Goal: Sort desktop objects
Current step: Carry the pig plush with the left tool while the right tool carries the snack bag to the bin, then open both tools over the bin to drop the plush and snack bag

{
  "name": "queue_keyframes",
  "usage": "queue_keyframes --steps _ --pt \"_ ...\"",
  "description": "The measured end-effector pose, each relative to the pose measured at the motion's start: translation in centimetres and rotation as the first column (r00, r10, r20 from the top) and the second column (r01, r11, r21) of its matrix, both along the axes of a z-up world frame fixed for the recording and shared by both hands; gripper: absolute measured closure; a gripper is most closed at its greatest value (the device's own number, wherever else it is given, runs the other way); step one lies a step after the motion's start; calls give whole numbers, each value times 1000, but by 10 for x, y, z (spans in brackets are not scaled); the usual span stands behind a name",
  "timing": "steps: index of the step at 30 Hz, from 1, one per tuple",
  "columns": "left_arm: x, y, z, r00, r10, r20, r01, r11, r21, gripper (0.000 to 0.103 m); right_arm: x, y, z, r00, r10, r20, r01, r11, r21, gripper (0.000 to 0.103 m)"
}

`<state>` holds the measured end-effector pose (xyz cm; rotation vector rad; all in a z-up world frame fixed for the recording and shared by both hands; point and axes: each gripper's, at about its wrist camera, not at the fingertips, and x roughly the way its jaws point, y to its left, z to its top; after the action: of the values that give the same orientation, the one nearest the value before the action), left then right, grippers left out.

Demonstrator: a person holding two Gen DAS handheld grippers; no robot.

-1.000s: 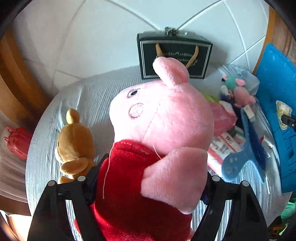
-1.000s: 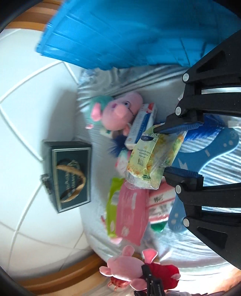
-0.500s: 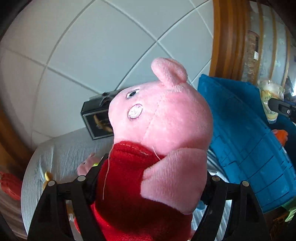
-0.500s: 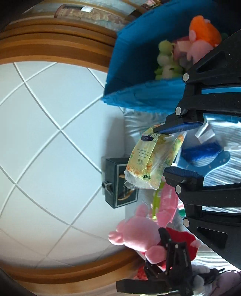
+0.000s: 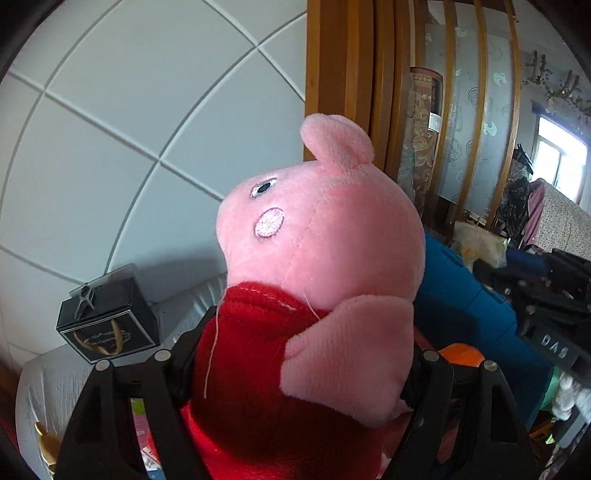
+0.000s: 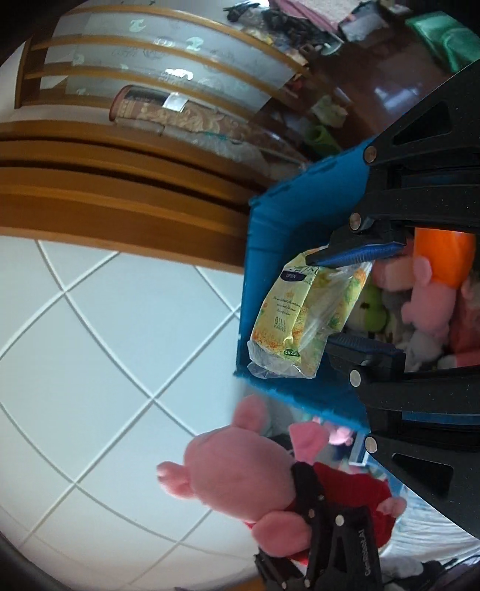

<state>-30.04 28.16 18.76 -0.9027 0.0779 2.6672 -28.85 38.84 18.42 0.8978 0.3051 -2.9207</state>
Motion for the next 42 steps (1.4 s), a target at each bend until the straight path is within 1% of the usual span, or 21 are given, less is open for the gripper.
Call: queue_keyframes --steps 3,7,9,11,13,15,16,17,18,20,21,24,25,29,30,31,34,37,40,41,42 --pt "-28 52 -14 998 -10 54 12 999 -41 24 -34 37 -24 998 -40 44 40 999 -9 69" --pt "-68 106 -65 986 17 163 8 988 -151 24 -69 85 -66 990 -76 123 84 994 -65 69" --pt "-87 122 -96 971 31 239 14 983 -183 24 -88 98 -91 981 -83 176 101 990 -95 69" --pt "-102 134 -126 948 48 315 20 977 -210 24 -105 108 -112 972 -91 216 116 988 -105 69" --pt "-114 142 -152 929 68 363 21 972 -234 24 -115 112 -133 964 -104 245 132 986 -101 69" --pt "-121 151 -176 914 89 396 38 953 -302 24 -127 116 -150 943 -119 312 146 987 -63 69" --pt "-124 153 -186 898 101 427 56 938 -341 24 -129 114 -157 936 -115 333 142 988 -58 69" --pt "-126 152 -193 888 112 446 60 934 -353 24 -130 113 -161 930 -115 349 141 989 -49 69" --pt "-127 150 -197 878 118 464 60 934 -351 24 -132 112 -166 923 -119 366 142 989 -37 69" --pt "-129 146 -199 863 118 490 53 946 -321 23 -133 113 -170 918 -119 377 139 990 -26 69" --pt "-130 144 -198 864 115 490 49 950 -309 22 -132 113 -170 918 -124 377 141 990 -17 68" --pt "-128 145 -191 884 109 455 43 950 -310 19 -138 121 -179 911 -141 387 151 989 5 66" --pt "-128 146 -191 887 107 450 44 949 -313 15 -140 121 -183 908 -142 394 151 988 8 66" --pt "-127 150 -190 888 102 448 51 947 -318 14 -141 113 -192 894 -133 427 138 990 18 65" --pt "-126 151 -191 887 104 449 51 946 -321 14 -141 112 -195 891 -132 434 133 991 26 63" --pt "-121 151 -193 887 105 450 51 945 -322 14 -142 111 -195 889 -133 438 132 991 33 55" --pt "-117 148 -195 887 114 448 49 941 -336 14 -144 111 -199 882 -155 446 142 988 63 37" --pt "-124 144 -200 887 110 448 48 944 -327 14 -147 115 -200 875 -196 443 176 981 88 23" --pt "-124 141 -198 893 110 436 40 946 -321 14 -148 120 -199 870 -220 441 203 975 86 14" --pt "-124 140 -199 897 112 427 35 946 -323 14 -148 121 -197 871 -223 438 208 975 81 13" --pt "-123 140 -197 902 117 416 29 944 -328 14 -147 122 -195 874 -222 432 211 975 74 8"
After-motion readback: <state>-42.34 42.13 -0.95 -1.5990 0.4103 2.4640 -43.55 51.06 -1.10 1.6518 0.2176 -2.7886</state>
